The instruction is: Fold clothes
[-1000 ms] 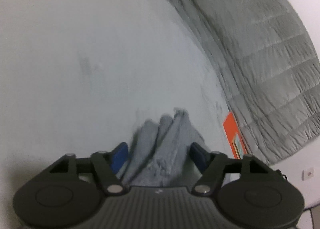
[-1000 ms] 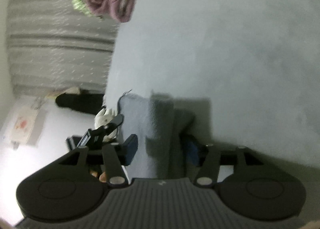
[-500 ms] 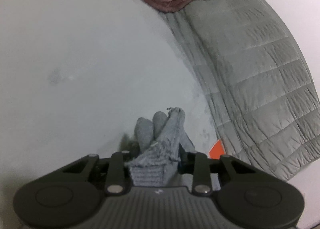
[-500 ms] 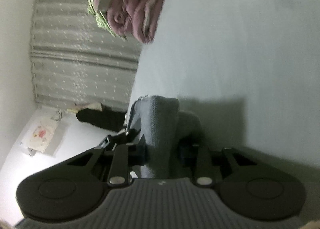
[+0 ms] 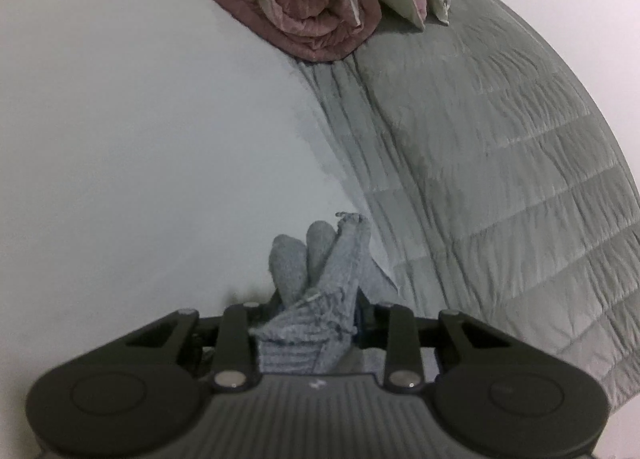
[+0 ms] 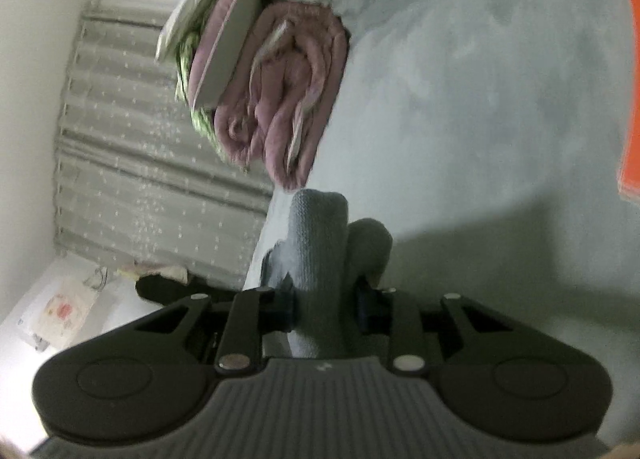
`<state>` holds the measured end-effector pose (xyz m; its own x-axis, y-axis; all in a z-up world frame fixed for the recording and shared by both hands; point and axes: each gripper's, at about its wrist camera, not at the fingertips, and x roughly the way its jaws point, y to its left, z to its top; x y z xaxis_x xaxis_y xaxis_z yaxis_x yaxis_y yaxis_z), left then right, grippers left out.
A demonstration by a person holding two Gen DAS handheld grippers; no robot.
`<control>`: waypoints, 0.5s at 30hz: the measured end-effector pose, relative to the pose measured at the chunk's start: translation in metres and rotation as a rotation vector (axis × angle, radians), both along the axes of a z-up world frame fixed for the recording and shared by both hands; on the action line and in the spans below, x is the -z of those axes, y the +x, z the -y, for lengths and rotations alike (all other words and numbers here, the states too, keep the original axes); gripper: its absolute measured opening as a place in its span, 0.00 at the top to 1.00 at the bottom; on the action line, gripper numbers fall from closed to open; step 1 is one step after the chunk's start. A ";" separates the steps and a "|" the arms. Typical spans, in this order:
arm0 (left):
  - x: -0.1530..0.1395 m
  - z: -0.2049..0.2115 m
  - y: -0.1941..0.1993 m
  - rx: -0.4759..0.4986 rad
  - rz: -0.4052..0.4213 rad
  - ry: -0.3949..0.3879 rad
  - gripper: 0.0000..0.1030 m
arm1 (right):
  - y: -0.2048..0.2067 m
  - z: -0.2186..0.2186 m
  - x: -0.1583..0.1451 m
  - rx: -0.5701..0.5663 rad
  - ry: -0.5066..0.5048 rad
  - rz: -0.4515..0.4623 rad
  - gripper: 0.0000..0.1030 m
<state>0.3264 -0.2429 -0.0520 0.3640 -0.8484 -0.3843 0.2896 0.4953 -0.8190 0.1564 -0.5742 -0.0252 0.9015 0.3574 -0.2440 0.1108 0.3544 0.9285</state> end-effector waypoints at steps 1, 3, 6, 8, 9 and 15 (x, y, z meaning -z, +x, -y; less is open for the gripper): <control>-0.002 0.008 0.005 -0.005 0.005 -0.006 0.71 | 0.005 0.007 -0.001 0.013 -0.001 0.005 0.71; -0.005 0.023 0.014 -0.012 0.015 -0.017 0.71 | 0.015 0.019 0.000 0.043 -0.007 0.019 0.71; 0.000 0.040 0.026 -0.010 0.023 0.002 0.71 | 0.028 0.030 0.005 0.071 -0.057 0.019 0.71; 0.007 0.051 0.035 -0.008 0.025 0.032 0.70 | 0.034 0.034 0.013 0.082 -0.107 0.013 0.71; 0.013 0.058 0.040 -0.007 0.025 0.062 0.70 | 0.036 0.034 0.023 0.089 -0.134 0.010 0.71; 0.027 0.075 0.055 0.047 0.122 0.169 0.63 | 0.042 0.030 0.046 0.117 -0.356 -0.010 0.69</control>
<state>0.3818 -0.3179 -0.0793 0.3786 -0.7924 -0.4782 0.4075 0.6066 -0.6826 0.1988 -0.6044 -0.0708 0.9281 0.1433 -0.3436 0.1782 0.6393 0.7480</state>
